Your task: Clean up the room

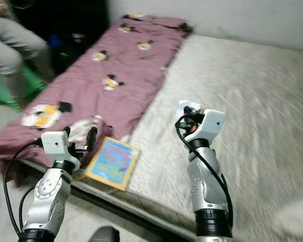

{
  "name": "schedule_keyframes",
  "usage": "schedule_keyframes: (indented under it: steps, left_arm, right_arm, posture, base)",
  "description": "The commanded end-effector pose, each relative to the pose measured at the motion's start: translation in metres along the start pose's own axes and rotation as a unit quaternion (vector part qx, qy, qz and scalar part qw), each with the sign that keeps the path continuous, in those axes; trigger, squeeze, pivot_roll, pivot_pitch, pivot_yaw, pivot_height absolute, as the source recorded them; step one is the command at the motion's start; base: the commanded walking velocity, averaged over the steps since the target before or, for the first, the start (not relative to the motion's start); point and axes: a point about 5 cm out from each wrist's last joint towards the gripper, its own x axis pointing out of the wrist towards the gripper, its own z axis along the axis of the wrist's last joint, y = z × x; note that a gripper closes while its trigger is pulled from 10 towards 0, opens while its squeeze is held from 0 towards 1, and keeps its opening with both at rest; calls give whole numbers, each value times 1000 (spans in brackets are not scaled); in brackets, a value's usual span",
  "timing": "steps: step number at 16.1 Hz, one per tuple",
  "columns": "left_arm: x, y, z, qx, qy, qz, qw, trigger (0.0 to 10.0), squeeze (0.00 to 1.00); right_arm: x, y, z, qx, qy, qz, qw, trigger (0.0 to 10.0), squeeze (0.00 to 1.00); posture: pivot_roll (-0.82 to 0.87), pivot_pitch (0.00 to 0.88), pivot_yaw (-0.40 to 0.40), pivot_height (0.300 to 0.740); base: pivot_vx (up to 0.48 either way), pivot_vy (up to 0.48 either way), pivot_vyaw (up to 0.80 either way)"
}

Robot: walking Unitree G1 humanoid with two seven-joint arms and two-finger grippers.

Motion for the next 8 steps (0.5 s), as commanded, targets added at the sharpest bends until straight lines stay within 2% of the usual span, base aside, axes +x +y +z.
schedule_keyframes:
  steps: [1, 7, 8]
  left_arm:
    - [-1, 3, -1, 6, 6, 2, 1000, 10000, 0]
    - [-1, 3, 1, 7, -3, 3, 1000, 10000, 0]
    - [-1, 4, 1, 13, -1, 18, 1000, 10000, 0]
  right_arm:
    - [0, 2, -2, -2, 2, -1, 1000, 10000, 0]
    - [-5, 1, -11, -22, 20, 3, 1000, 10000, 0]
    - [-6, 1, -13, -23, 23, 3, 999, 10000, 0]
  posture:
    - [-29, 30, 43, 740]
    - [-25, 31, 42, 740]
    - [-19, 28, 40, 740]
  base:
    - [0, 0, 0]
    - [0, 0, 0]
    - [0, 0, 0]
